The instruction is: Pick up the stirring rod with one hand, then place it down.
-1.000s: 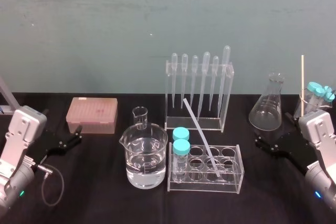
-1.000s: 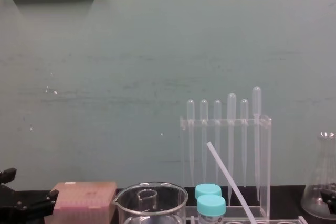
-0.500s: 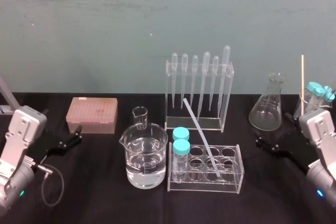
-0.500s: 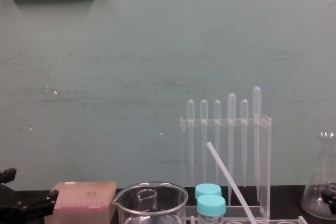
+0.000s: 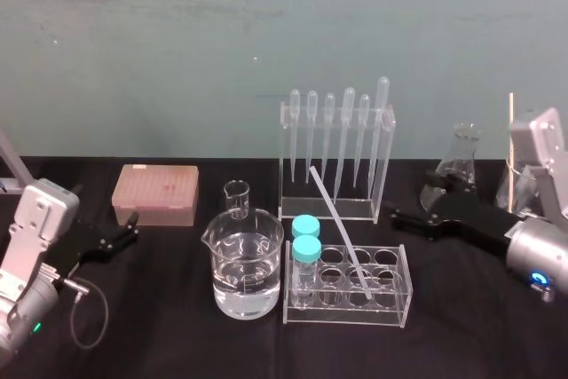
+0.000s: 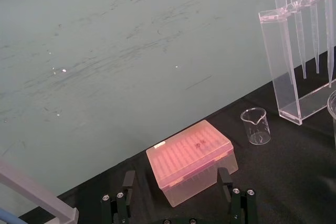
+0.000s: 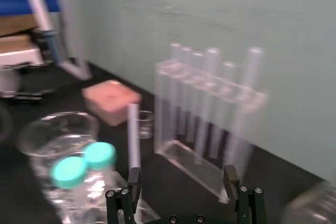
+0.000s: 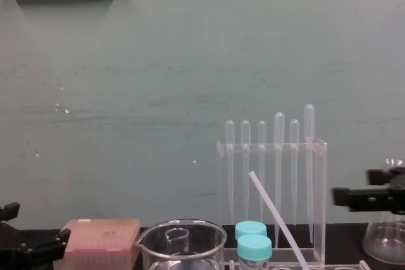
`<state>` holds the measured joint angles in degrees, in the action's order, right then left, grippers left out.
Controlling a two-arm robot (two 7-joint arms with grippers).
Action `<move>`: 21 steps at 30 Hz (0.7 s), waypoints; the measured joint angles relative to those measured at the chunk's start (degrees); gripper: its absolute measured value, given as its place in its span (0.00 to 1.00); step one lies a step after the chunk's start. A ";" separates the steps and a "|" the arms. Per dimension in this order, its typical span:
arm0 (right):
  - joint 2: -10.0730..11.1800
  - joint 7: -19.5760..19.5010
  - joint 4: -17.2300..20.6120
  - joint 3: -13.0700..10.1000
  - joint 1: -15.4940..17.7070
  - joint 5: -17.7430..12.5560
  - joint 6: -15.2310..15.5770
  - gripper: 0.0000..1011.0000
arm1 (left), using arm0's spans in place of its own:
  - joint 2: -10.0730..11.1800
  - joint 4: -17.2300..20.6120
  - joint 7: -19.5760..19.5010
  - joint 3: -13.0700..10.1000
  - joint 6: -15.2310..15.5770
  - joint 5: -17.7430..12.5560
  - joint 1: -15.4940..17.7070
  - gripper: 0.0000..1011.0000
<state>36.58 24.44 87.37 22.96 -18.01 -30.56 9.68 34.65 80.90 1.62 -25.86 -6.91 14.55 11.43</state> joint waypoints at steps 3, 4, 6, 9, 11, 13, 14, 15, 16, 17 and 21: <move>-0.55 3.57 -0.45 1.53 -2.08 -0.37 2.34 0.99 | 0.00 0.00 0.00 0.00 0.00 0.00 0.00 0.99; -0.76 4.38 -0.77 2.02 -2.70 -0.39 2.89 0.99 | 0.00 0.00 0.00 0.00 0.00 0.00 0.00 0.99; -1.53 6.29 -2.22 3.55 -4.64 -0.31 4.12 0.99 | 0.00 0.00 0.00 0.00 0.00 0.00 0.00 0.99; -2.75 7.99 -4.37 5.63 -7.14 0.55 4.81 0.99 | 0.00 0.00 0.00 0.00 0.00 0.00 0.00 0.99; -3.42 8.63 -5.33 6.49 -8.23 1.13 4.82 0.99 | 0.00 0.00 0.00 0.00 0.00 0.00 0.00 0.99; -4.54 9.07 -7.03 7.60 -9.73 1.86 4.70 0.99 | 0.00 0.00 0.00 0.00 0.00 0.00 0.00 0.99; -4.95 9.18 -7.55 7.91 -10.19 2.03 4.62 0.99 | 0.00 0.00 0.00 0.00 0.00 0.00 0.00 0.99; -5.84 9.26 -8.77 8.40 -11.05 2.35 4.47 0.99 | 0.00 0.00 0.00 0.00 0.00 0.00 0.00 0.99; -6.23 9.27 -9.30 8.59 -11.44 2.51 4.40 0.99 | 0.00 0.00 0.00 0.00 0.00 0.00 0.00 0.99; -6.68 9.29 -9.86 8.80 -11.82 2.67 4.30 0.99 | 0.00 0.00 0.00 0.00 0.00 0.00 0.00 0.99; -9.07 9.29 -13.09 9.72 -13.92 3.45 3.81 0.99 | 0.00 0.00 0.00 0.00 0.00 0.00 0.00 0.99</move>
<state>27.51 33.73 74.28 32.68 -31.93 -27.11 13.49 34.64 80.90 1.62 -25.86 -6.91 14.55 11.43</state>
